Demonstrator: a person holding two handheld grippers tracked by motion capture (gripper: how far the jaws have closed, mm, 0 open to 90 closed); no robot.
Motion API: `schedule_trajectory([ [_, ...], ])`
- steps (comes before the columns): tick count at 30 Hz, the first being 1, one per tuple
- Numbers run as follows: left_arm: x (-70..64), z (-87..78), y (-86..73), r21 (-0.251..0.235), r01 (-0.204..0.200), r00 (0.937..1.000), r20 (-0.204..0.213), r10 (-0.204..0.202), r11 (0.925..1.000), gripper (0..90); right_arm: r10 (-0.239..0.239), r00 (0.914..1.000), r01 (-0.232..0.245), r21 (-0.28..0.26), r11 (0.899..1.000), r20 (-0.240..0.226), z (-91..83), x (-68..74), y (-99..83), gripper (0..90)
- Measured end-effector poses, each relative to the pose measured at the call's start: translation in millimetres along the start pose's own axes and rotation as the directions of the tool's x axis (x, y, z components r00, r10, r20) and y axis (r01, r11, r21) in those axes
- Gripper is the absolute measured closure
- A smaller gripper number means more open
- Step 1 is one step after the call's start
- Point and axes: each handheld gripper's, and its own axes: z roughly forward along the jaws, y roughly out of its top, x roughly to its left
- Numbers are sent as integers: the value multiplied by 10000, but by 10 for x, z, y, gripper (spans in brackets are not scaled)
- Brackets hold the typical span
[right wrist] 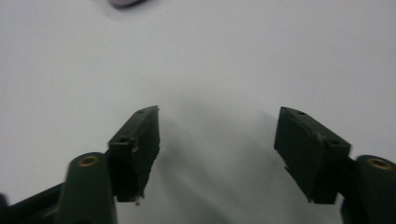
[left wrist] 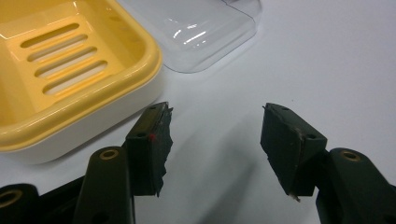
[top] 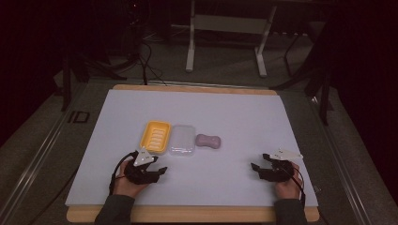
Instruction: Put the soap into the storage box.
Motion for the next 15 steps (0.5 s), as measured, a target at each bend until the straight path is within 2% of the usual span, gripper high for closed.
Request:
schedule_trajectory([
  [3,-6,0,3,-25,-24,10000,93,25,10000,431,-148,9999,148,-186,9997,-6,-16,15,-9,321],
  [8,5,-28,30,-162,199,9993,315,-194,9997,434,-430,9990,430,9,9991,78,3,46,-2,319],
  [15,38,-72,65,-88,69,9984,563,-64,9999,436,-481,9987,481,-42,9988,147,-2,54,-5,307],
])
